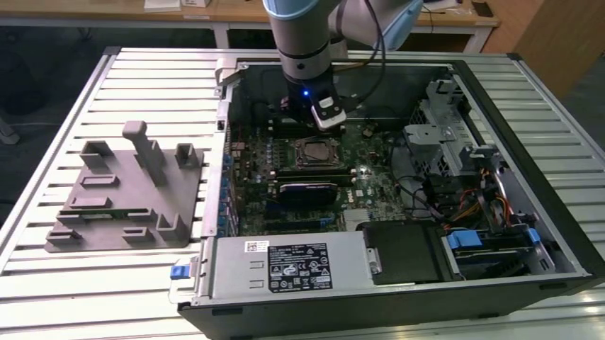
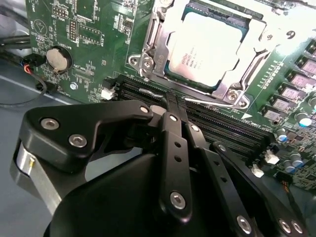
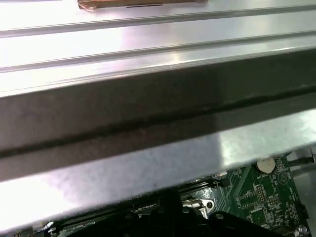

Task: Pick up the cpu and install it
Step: 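Install the first cpu locking lever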

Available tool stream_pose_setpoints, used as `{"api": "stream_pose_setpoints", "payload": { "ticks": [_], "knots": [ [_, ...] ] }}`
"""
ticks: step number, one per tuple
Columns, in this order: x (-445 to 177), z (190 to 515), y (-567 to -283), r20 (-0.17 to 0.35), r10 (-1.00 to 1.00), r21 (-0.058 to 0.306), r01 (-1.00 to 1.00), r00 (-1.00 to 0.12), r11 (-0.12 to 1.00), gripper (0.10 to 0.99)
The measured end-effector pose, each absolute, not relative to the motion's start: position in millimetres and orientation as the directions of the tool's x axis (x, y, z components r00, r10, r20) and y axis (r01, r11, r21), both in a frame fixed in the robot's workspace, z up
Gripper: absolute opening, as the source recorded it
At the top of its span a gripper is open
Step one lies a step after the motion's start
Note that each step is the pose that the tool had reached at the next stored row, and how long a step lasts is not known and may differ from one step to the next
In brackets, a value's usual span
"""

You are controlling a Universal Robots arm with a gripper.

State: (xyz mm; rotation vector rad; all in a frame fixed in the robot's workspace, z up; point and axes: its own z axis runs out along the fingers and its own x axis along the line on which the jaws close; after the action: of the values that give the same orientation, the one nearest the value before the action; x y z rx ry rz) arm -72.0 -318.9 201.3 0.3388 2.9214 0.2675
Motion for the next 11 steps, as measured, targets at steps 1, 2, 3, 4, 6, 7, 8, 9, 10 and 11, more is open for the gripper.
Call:
{"api": "stream_pose_setpoints", "payload": {
  "ticks": [1, 2, 3, 4, 6, 7, 8, 9, 10, 11],
  "knots": [
    [-72.5, 201.1, -318.3, -0.165, 0.245, 0.199, 0.211, -0.955, 0.957, 0.106],
    [-72.9, 200.9, -317.7, -0.165, 0.248, 0.199, 0.214, -0.955, 0.956, 0.106],
    [-73.3, 200.7, -317.2, -0.165, 0.251, 0.199, 0.217, -0.954, 0.956, 0.106],
    [-73.6, 200.5, -316.7, -0.165, 0.254, 0.199, 0.220, -0.953, 0.955, 0.106],
    [-73.7, 200.0, -316.6, -0.165, 0.260, 0.199, 0.226, -0.951, 0.953, 0.106],
    [-73.7, 199.7, -316.6, -0.165, 0.264, 0.199, 0.230, -0.950, 0.952, 0.106],
    [-73.7, 199.3, -316.6, -0.165, 0.269, 0.199, 0.235, -0.949, 0.951, 0.106],
    [-73.7, 198.9, -316.6, -0.165, 0.273, 0.199, 0.239, -0.948, 0.950, 0.106],
    [-73.7, 198.5, -316.6, -0.165, 0.276, 0.199, 0.242, -0.947, 0.950, 0.106],
    [-73.7, 198.0, -316.6, -0.165, 0.280, 0.199, 0.246, -0.946, 0.949, 0.106]
  ]
}}
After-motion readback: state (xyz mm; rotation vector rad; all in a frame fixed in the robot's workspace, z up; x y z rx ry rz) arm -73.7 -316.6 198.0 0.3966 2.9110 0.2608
